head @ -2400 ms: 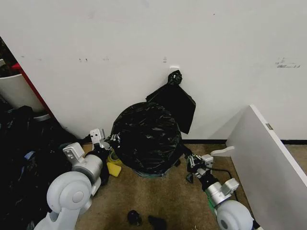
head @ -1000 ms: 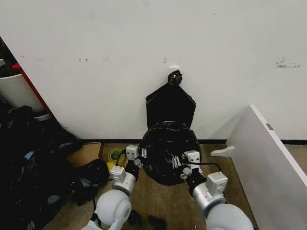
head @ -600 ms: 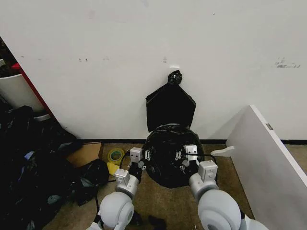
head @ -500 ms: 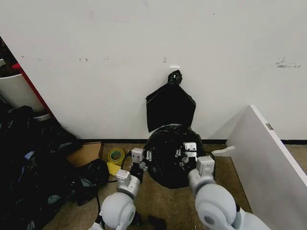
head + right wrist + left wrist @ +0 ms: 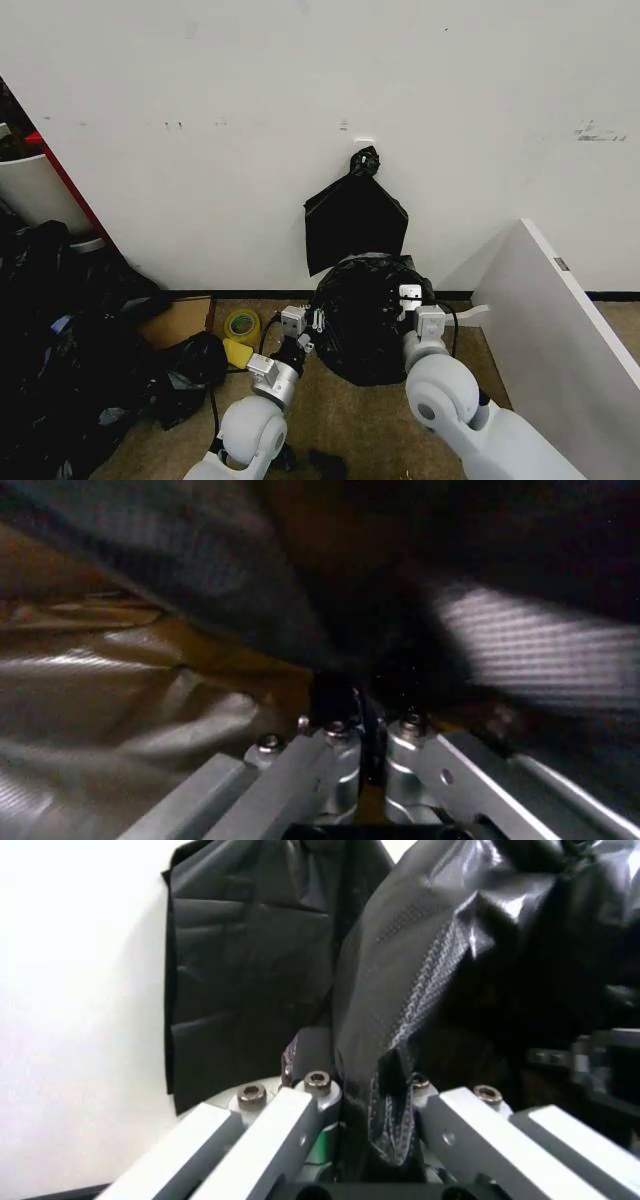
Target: Place the garbage bag over the trash bin.
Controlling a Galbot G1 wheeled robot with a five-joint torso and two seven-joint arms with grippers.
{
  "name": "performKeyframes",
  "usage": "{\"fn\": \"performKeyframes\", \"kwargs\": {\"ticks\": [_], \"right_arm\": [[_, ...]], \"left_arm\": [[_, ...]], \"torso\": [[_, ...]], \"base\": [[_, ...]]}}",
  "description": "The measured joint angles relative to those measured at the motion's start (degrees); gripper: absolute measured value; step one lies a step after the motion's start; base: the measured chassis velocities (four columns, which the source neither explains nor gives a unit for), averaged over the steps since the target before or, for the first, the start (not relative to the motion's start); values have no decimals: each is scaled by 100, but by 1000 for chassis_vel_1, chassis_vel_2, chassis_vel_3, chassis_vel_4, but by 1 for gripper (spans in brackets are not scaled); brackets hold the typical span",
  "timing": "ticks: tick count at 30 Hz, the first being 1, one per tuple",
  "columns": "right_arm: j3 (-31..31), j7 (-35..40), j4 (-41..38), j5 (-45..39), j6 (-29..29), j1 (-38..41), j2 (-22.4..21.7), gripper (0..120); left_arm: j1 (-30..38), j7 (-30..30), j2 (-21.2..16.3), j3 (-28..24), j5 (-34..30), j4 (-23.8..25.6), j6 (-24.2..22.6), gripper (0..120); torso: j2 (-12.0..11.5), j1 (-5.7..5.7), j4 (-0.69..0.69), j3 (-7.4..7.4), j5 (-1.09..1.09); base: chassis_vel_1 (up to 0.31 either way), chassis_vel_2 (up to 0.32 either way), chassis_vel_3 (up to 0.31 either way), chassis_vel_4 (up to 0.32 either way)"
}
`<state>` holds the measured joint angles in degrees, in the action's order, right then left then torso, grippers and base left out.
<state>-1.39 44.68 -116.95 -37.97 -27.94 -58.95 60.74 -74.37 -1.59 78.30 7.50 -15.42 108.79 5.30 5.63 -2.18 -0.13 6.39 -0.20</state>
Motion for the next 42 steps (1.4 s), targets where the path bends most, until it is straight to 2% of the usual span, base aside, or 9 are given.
{"fn": "performKeyframes", "kwargs": {"ticks": [8, 12, 16, 19, 25, 33, 36, 39, 42], "right_arm": [[3, -311, 366, 597, 245, 27, 106, 0], [-100, -440, -199, 371, 108, -204, 10, 0], [-199, -466, -286, 194, -9, -163, 10, 0], [-261, -477, 3, 222, -46, 34, 108, 0], [-328, -483, 772, 844, -62, 354, 277, 0], [-340, -563, 1155, 1454, 48, 428, 313, 0], [-354, -736, 810, 1646, 145, 207, 218, 0], [-372, -902, 423, 1434, 125, 73, 130, 0], [-387, -915, -188, 520, -316, -39, 27, 0]], "left_arm": [[33, -8, -4, 25, 37, -68, -44, 1], [131, 40, -30, 117, 13, -164, -36, 1], [119, -13, -41, 96, 60, -185, 31, 1], [45, -63, -41, 47, 138, -152, 67, 1], [-59, -120, -87, 40, 285, -17, 82, 1], [-95, -137, -123, 151, 291, 62, 94, 1], [-60, -120, -132, 248, 272, 44, 111, 1], [-50, -98, -151, 284, 275, 12, 129, 1], [-53, -121, -174, 284, 323, -17, 181, 1]], "torso": [[0, 0, 1, 0, 0], [0, 0, -1, -1, 0], [0, 0, -1, -1, 1], [0, 0, 1, 0, 1], [0, 0, 0, 0, 0], [0, 0, 1, 0, 0], [0, 0, -1, -1, 0], [0, 0, 0, -1, 1], [0, 0, 0, -1, 1]], "base": [[0, 0, 0, 0], [0, 0, 0, 0], [0, 0, 0, 0], [0, 0, 0, 0], [0, 0, 0, 0], [0, 0, 0, 0], [0, 0, 0, 0], [0, 0, 0, 0], [0, 0, 0, 0]]}}
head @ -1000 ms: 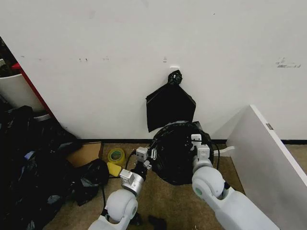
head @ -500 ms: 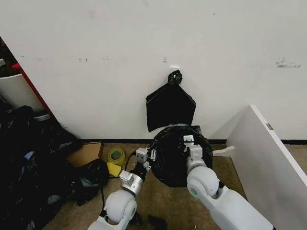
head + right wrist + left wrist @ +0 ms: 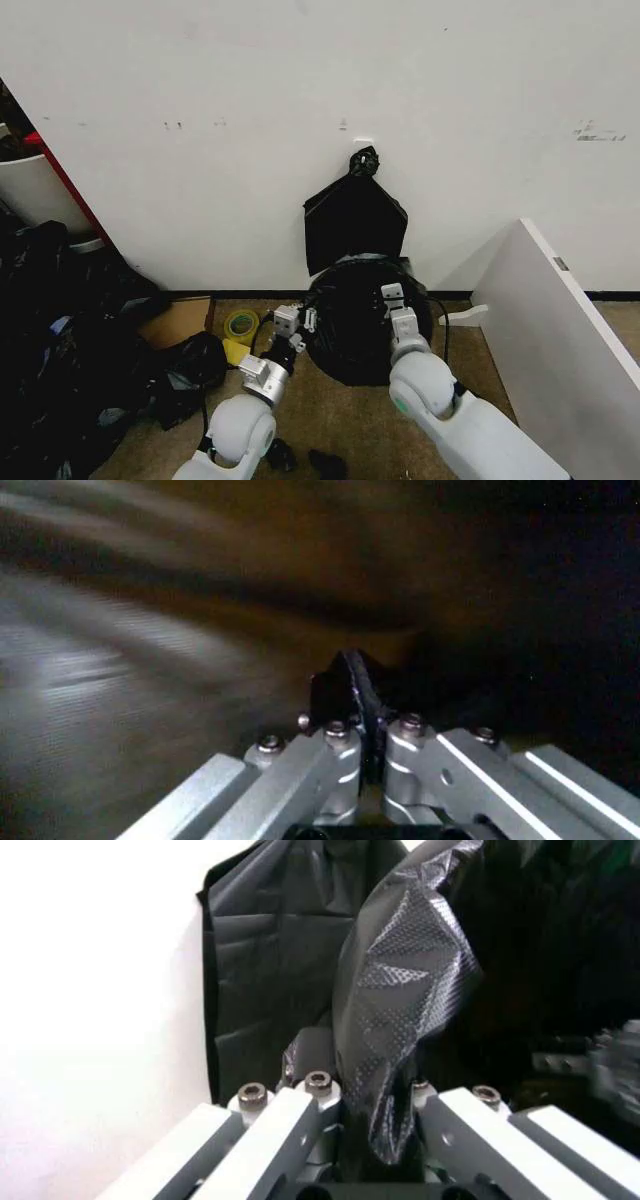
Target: Place the garbage bag over the trash bin.
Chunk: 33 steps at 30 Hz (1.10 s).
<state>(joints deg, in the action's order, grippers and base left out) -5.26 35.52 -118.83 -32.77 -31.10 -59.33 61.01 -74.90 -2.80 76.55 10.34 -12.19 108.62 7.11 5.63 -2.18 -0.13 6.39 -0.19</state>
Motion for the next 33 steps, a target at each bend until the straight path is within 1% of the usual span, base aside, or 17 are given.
{"fn": "performKeyframes", "kwargs": {"ticks": [3, 4, 5, 7, 12, 19, 22, 29, 33], "right_arm": [[35, 436, -554, -1527, -877, 19, -65, 0], [37, 487, -592, -1724, -967, 32, -80, 0], [37, 487, -592, -1724, -967, 32, -80, 0], [-61, 555, -529, -1989, -1101, 82, -147, 0], [-321, 515, -5, -1572, -1103, 197, -114, 0], [-440, 378, 530, -1005, -1102, 510, 63, 0], [-448, 275, 718, -657, -984, 665, 129, 0], [-441, 84, 558, -242, -717, 531, 91, 0], [-437, -209, 343, 66, -68, 344, 94, 0]], "left_arm": [[0, -65, -9, 2, 126, -58, 170, 1], [0, -89, -9, 2, 145, -72, 221, 1], [0, -89, -9, 2, 145, -72, 221, 1], [0, -173, 2, 6, 186, -100, 429, 1], [-28, -354, 4, 40, 198, -95, 796, 1], [-81, -531, -50, 143, 179, -24, 965, 1], [-109, -562, -64, 190, 173, -13, 991, 1], [-84, -496, -59, 320, 167, -37, 1009, 1], [-78, -458, -58, 334, 160, -45, 1005, 1]], "torso": [[0, 0, 0, 0, -1], [0, 0, 0, 0, -1], [0, 0, 0, 0, -1], [0, 0, 0, 0, -1], [0, 0, 0, 0, -2], [0, 0, 0, 0, -1], [0, 0, 1, 0, -1], [0, 0, 0, 0, -1], [0, 0, 0, 0, -1]], "base": [[0, 0, 0, 0], [0, 0, 0, 0], [0, 0, 0, 0], [0, 0, 0, 0], [0, 0, 0, 0], [0, 0, 0, 0], [0, 0, 0, 0], [0, 0, 0, 0], [0, 0, 0, 0]]}}
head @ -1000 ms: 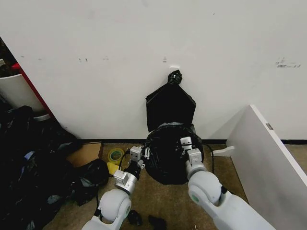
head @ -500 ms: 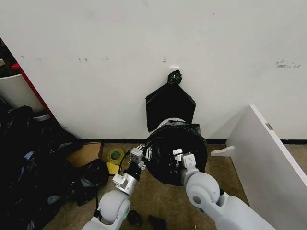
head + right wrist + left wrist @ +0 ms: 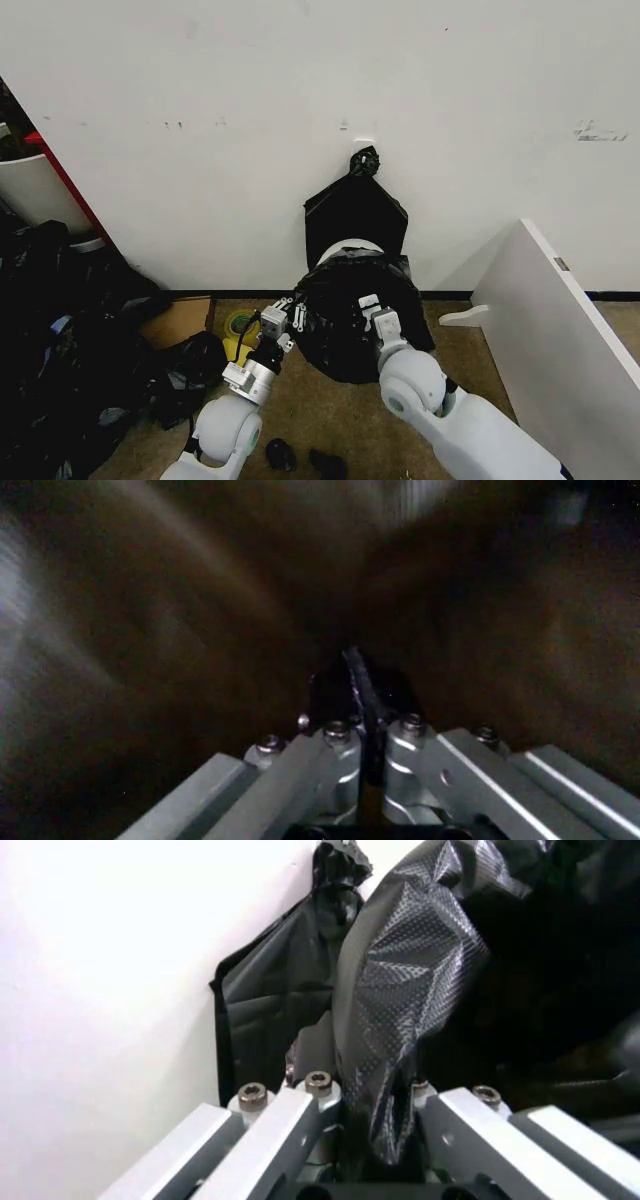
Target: Place the garbage bag over the trash bin.
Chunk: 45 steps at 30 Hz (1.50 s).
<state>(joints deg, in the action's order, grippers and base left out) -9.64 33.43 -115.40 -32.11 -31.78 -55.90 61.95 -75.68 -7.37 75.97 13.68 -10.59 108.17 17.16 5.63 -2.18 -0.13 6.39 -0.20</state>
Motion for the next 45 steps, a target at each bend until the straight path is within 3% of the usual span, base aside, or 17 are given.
{"fn": "performKeyframes", "kwargs": {"ticks": [4, 9, 17, 23, 30, 32, 35, 39, 45], "right_arm": [[9, -61, 90, 282, 278, 20, 73, 0], [113, -21, 789, 751, 402, 217, 287, 0], [196, -1, 1168, 877, 539, 263, 363, 0], [265, -346, 405, 789, 815, -127, 161, 0], [446, -1174, -624, 720, 1532, -841, -208, 0], [574, -1728, -991, 672, 2032, -1159, -358, 0], [770, -1922, -1413, 466, 2536, -1439, -425, 14], [1047, -1516, -1729, 102, 2854, -1541, -366, 27], [1547, -1438, -1686, -17, 3150, -1405, -423, 49]], "left_arm": [[-6, 1, 19, -56, 1, -3, -15, 1], [-56, -35, 77, -171, 27, 12, -34, 1], [-38, -60, 95, -115, 13, 20, -43, 1], [60, 17, 81, 102, -142, -57, -58, 1], [218, 299, 67, 353, -543, -95, -461, 1], [290, 388, 51, 457, -816, -95, -659, 1], [350, 404, 0, 595, -1204, -92, -813, 1], [346, 285, -115, 697, -1729, -92, -908, 1], [163, -735, -381, 785, -2075, -226, -456, 1]], "torso": [[0, 0, 0, 0, 0], [0, 0, 0, 0, 0], [0, 0, 1, 1, -1], [0, 0, 1, 0, 0], [0, 0, 1, 0, 0], [0, 0, 0, 0, 0], [0, 0, 0, 0, 0], [0, 0, -1, 0, 0], [0, 0, 1, 0, -1]], "base": [[0, 0, 0, 0], [0, 0, 0, 0], [0, 0, 0, 0], [0, 0, 0, 0], [0, 0, 0, 0], [0, 0, 0, 0], [0, 0, 0, 0], [0, 0, 0, 0], [0, 0, 0, 0]]}}
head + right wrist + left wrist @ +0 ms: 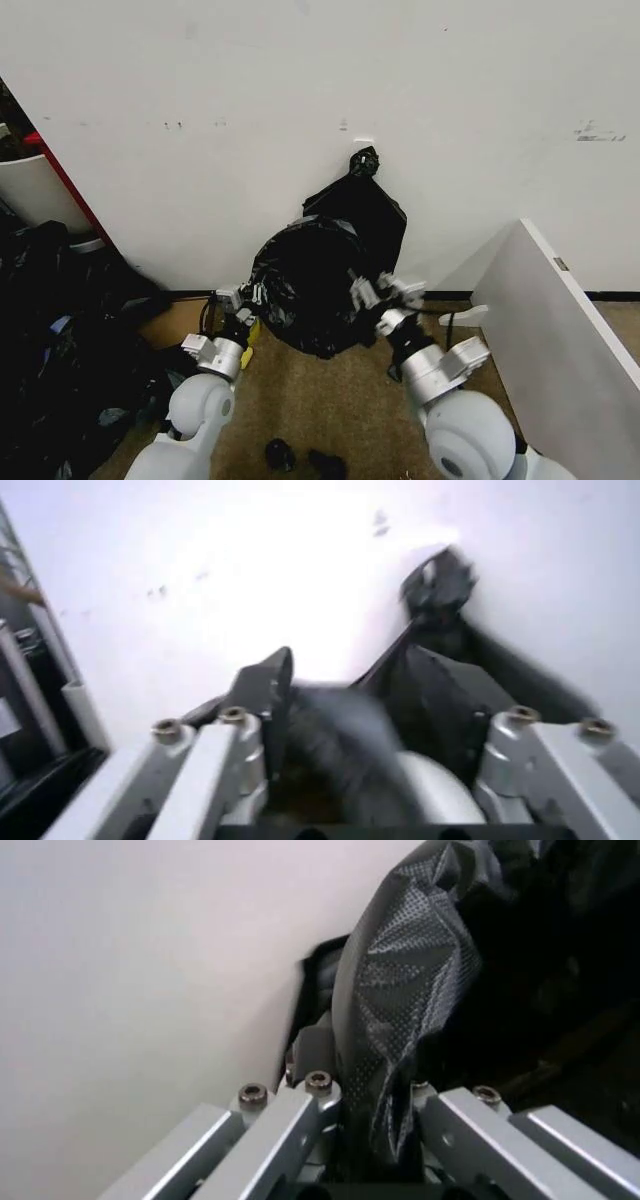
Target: Place the garbage bag over the trash bin.
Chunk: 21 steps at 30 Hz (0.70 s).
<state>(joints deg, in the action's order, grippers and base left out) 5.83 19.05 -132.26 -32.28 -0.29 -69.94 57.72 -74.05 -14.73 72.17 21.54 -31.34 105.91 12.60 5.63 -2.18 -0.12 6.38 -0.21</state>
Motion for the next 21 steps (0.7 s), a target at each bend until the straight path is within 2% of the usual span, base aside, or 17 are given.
{"fn": "performKeyframes", "kwargs": {"ticks": [3, 5, 7, 10, 11, 13, 14, 17, 21], "right_arm": [[177, -446, 124, -111, 179, 90, -250, 60], [282, -872, 268, -263, 238, 165, -502, 69], [331, -1134, 397, -335, 296, 212, -647, 73], [515, -2029, 886, -533, 551, 369, -1012, 85], [635, -2582, 1125, -678, 648, 421, -1161, 89], [690, -2842, 1227, -756, 690, 441, -1222, 92], [804, -3362, 1423, -929, 775, 468, -1329, 97], [932, -3951, 1704, -977, 899, 494, -1411, 100], [953, -4056, 1840, -864, 926, 516, -1385, 100]], "left_arm": [[-25, -737, -141, 7, 24, -228, 372, 1], [-17, -1016, -215, 23, 98, -366, 619, 1], [-15, -1105, -243, 29, 129, -407, 700, 1], [-3, -1222, -279, 40, 245, -454, 838, 1], [-1, -1235, -286, 49, 272, -456, 868, 1], [-1, -1239, -290, 54, 283, -455, 883, 1], [-4, -1247, -300, 58, 288, -454, 903, 1], [-39, -1272, -312, 76, 274, -423, 935, 1], [-72, -1328, -311, 98, 248, -387, 956, 1]], "torso": [[0, 0, -1, 0, 1], [0, 0, -1, 0, 0], [0, 0, -1, 0, 0], [0, 0, 0, 0, 0], [0, 0, 0, 1, 0], [0, 0, 0, 1, 0], [0, 0, -1, 1, -1], [0, 0, -1, 1, 0], [0, 0, -1, 1, 0]], "base": [[0, 0, 0, 0], [0, 0, 0, 0], [0, 0, 0, 0], [0, 0, 0, 0], [0, 0, 0, 0], [0, 0, 0, 0], [0, 0, 0, 0], [0, 0, 0, 0], [0, 0, 0, 0]]}}
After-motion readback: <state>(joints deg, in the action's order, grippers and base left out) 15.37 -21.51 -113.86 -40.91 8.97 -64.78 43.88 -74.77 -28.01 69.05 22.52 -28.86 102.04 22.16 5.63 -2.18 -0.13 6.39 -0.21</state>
